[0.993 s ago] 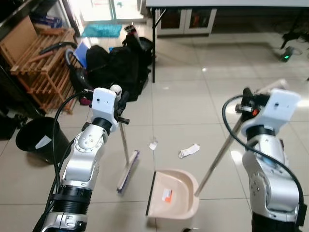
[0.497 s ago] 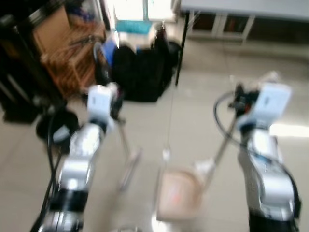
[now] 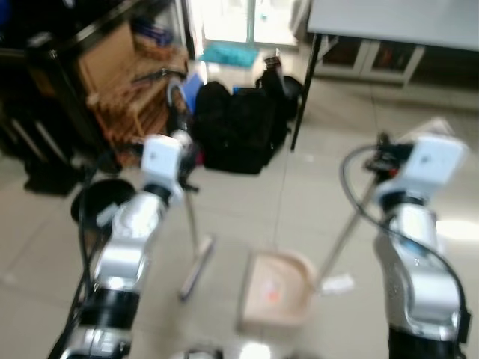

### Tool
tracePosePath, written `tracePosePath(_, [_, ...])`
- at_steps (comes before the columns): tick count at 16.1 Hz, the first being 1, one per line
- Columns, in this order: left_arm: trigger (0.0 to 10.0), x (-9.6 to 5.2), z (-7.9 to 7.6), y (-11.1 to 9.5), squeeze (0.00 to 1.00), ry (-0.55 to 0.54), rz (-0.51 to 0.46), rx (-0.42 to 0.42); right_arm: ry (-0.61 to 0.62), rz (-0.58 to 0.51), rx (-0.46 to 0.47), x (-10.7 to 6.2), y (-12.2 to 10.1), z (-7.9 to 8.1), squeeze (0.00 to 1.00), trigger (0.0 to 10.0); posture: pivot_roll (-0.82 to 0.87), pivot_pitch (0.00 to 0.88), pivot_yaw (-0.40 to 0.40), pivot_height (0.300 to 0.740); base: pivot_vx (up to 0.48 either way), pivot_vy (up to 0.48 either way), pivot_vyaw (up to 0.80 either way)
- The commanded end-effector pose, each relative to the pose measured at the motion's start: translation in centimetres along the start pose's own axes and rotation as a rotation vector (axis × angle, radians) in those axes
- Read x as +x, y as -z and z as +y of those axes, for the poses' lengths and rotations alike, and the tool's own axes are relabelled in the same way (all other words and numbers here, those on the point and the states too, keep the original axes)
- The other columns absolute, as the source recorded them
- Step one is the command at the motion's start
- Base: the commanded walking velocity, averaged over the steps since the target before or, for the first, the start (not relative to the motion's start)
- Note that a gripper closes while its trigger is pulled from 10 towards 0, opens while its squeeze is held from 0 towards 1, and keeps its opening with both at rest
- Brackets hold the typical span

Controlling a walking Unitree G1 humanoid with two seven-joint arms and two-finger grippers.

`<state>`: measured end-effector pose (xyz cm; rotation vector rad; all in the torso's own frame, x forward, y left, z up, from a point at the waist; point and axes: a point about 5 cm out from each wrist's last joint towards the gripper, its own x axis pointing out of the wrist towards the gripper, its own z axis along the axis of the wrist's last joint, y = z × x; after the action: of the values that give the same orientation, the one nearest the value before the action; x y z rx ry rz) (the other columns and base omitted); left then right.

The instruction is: Sweep floor

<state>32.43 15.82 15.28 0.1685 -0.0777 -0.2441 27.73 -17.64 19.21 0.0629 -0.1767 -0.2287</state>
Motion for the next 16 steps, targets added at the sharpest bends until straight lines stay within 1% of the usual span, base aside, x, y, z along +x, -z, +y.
tracePosePath(1, [10.0, 0.65, -0.55, -1.49, 0.0, 0.027, -0.059, 0.03, 0.036, -0.045, 0.027, 0.2, -0.89, -0.61, 0.0, 10.0, -0.04, 0.087, 0.044, 0.74, 0.398, 0.0, 0.0])
tracePosePath(4, [10.0, 0.75, -0.62, -1.56, 0.0, 0.038, -0.063, 0.024, 0.077, -0.043, 0.021, 0.04, -0.8, -1.28, 0.0, 10.0, -0.04, 0.085, 0.054, 0.74, 0.398, 0.0, -0.8])
tracePosePath(7, [10.0, 0.83, -0.67, -1.51, 0.0, 0.042, -0.061, 0.027, 0.082, -0.043, 0.016, -0.13, -0.69, -1.34, 0.0, 10.0, -0.04, 0.086, 0.058, 0.74, 0.391, 0.0, -0.8])
tracePosePath(16, [10.0, 0.88, -1.09, -1.22, 0.0, 0.07, -0.056, 0.024, 0.099, -0.05, 0.0, -0.57, -0.59, -1.5, 0.0, 10.0, -0.05, 0.09, 0.068, 0.74, 0.387, 0.0, 0.0])
